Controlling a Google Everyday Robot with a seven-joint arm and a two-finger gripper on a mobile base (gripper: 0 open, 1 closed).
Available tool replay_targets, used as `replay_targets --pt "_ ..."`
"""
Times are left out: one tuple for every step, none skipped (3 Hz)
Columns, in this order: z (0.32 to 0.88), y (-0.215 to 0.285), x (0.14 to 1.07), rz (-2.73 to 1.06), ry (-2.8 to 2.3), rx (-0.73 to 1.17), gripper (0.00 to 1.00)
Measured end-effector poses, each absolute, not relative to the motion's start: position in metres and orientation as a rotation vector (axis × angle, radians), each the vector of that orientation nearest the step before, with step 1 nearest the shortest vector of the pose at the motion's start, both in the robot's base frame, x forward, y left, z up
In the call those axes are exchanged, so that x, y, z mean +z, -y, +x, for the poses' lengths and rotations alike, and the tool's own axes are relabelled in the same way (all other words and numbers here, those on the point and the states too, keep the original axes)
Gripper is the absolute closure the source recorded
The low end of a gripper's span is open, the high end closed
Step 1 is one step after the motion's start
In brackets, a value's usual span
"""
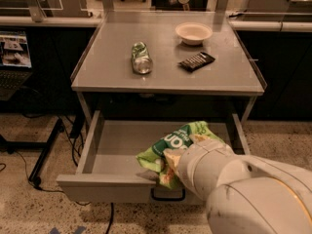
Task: Place green rice chip bag into top drawer
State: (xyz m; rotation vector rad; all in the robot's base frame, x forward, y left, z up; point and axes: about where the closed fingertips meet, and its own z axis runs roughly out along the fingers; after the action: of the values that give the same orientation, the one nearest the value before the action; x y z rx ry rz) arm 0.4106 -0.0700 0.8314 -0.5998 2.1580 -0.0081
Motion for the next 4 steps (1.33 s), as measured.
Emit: replay_targets --pt "0.411 0.070 0.831 -0.600 -2.158 -0.008 1.00" --pt "0.417 0.067 0.838 -0.604 -2.138 -0.011 1.00" --pt "0.432 0.061 0.850 -0.629 -2.100 0.000 1.00" --pt "0.448 0.059 0.857 -0.658 -2.079 0.005 1.00"
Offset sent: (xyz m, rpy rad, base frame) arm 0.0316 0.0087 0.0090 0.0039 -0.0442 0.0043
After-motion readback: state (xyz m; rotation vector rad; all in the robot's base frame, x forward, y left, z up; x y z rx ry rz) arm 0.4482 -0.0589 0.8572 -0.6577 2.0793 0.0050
